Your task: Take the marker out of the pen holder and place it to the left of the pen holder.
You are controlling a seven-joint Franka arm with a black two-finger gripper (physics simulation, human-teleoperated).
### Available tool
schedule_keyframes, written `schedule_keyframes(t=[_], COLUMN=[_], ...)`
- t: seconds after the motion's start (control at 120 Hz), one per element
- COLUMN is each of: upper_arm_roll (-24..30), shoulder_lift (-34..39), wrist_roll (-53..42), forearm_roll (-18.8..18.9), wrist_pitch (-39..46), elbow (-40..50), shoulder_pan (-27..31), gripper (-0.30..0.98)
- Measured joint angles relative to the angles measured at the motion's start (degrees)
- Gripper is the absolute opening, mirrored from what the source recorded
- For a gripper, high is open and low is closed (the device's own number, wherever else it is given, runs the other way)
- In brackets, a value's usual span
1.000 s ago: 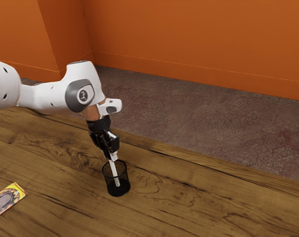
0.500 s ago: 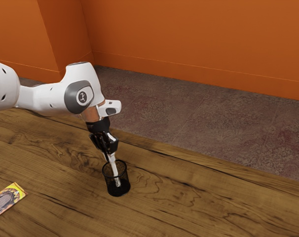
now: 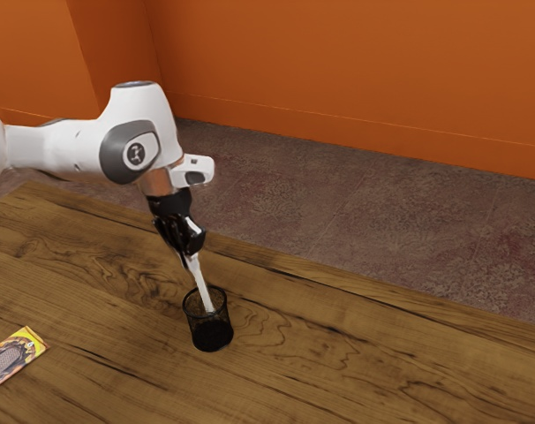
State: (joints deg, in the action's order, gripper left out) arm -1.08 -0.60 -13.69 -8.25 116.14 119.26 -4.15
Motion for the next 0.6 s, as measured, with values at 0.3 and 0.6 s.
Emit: schedule_keyframes(t=[0.3,0.6], upper_arm_roll=[0.2,2.8], shoulder_lift=[9.2,7.9], wrist_roll=[4.5,8.1], forearm_roll=[4.8,6.1], wrist_pitch=[-9.5,-21.9], elbow=[-2.1,-2.2], shoulder_pan=[0.9,8.4], gripper=[-0.10,-0.10])
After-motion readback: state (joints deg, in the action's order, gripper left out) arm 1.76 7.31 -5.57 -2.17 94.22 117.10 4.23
